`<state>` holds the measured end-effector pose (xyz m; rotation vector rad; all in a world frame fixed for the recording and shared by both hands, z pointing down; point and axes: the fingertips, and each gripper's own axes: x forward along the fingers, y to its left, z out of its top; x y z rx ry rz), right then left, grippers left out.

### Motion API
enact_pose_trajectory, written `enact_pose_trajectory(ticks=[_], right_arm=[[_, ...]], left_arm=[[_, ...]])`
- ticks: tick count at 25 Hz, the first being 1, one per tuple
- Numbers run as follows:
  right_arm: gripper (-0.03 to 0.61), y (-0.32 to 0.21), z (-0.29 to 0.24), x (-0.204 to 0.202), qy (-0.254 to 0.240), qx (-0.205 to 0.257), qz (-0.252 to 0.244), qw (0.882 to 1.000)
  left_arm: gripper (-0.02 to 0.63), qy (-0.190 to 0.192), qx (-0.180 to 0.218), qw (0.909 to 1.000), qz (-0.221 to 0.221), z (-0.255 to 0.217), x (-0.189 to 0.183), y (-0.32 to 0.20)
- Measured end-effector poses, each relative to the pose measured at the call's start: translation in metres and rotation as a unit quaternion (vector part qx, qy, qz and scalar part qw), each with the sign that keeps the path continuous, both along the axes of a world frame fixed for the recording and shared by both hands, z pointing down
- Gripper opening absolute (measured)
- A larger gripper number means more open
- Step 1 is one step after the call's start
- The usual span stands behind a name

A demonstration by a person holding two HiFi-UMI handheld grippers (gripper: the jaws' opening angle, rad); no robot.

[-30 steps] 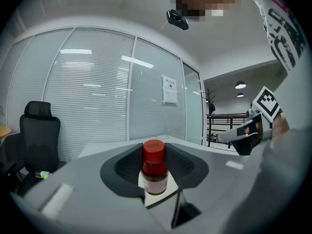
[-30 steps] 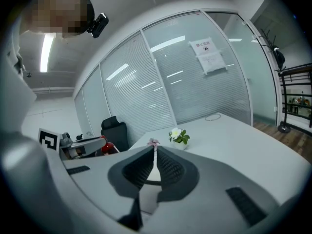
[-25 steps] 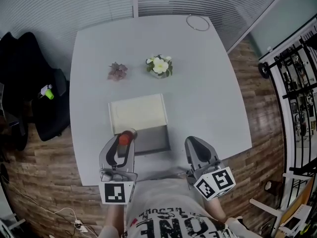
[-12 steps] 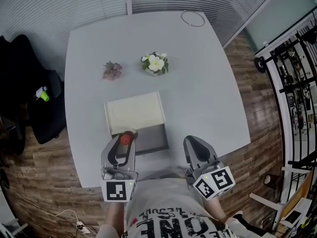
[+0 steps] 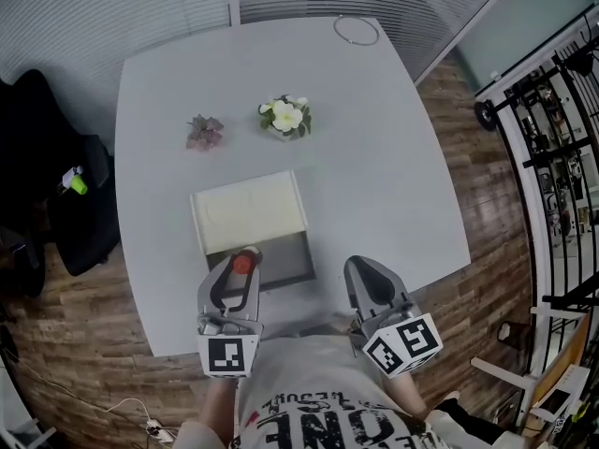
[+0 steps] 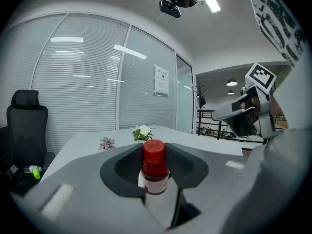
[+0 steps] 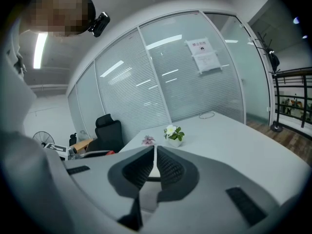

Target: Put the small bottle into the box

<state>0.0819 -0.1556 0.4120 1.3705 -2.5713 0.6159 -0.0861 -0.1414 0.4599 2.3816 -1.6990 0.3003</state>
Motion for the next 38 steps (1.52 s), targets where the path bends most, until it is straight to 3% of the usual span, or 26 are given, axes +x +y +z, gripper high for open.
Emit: enact_pose_trajectory(ticks=[6, 11, 38], right_arm=[[0.026, 0.000, 0.000, 0.001, 0.000, -0.002, 0.002, 1.000], [0.026, 0.000, 0.001, 0.000, 0.001, -0.004, 0.002, 1.000], [0.026, 0.005, 0.005, -0.004, 0.004, -0.011, 0.002, 1.000]], left_arm=[[0.143, -0.008, -0.010, 0.9999, 0.004, 0.017, 0.004, 0.000], [0.143, -0.046, 0.007, 0.9985, 0.030, 0.032, 0.006, 0.000], [0.143, -0.076, -0.053, 0.9948, 0.043, 0.089, 0.012, 0.004]])
